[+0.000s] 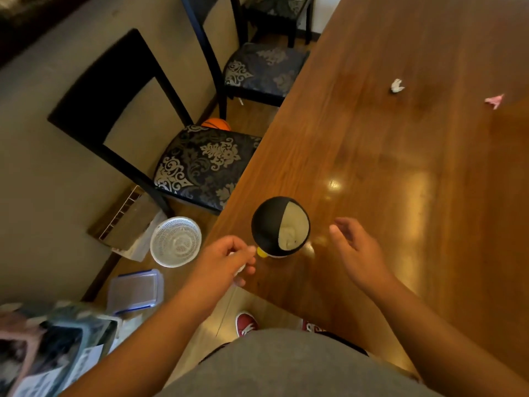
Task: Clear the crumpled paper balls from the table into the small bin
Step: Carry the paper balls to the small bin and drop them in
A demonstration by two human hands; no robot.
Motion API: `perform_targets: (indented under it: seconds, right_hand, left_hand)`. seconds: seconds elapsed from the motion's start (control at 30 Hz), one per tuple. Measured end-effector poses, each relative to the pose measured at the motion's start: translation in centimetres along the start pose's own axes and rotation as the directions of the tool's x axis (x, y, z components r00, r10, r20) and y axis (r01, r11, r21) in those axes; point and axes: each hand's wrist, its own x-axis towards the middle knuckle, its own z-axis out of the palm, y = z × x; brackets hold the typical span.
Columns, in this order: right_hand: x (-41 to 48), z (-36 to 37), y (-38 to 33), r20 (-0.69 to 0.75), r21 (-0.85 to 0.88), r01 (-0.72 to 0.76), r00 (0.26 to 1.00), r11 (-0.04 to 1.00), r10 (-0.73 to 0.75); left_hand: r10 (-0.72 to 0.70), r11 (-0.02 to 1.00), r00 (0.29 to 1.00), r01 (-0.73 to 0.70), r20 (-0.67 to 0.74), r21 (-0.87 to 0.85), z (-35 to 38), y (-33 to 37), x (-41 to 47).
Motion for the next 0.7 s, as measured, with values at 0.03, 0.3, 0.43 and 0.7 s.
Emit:
perform_targets:
  seconds: [0.03,0.3,0.43,0.7]
  right_hand:
    - [0.0,-0.3,0.8,0.010,-0.010,-0.015,1.000,1.000,0.015]
    - [-0.7,-2.0,5.6,0.123,-0.019,-0.094,0.988,0.995,0.096]
    - [-1.2,-3.8,7.3,0.130,-0.034,-0.088,0.987,0.995,0.092]
    - [-1.4,-6.3,9.6,0.096,-0.020,-0.144,0.985,0.989,0.145]
  left_hand:
    - [0.098,0.984,0.995,-0.101,0.030,0.144,1.1,1.2,0.0]
    - [0.541,0.091,0.640,-0.689,0.545,0.719,8.8,8.0,4.5]
    - [0.329,-0.258,0.689,-0.593,0.646,0.763,8.4,7.4,7.7]
    - [0.543,0.025,0.670,-0.614,0.505,0.789,6.2,6.1,5.4]
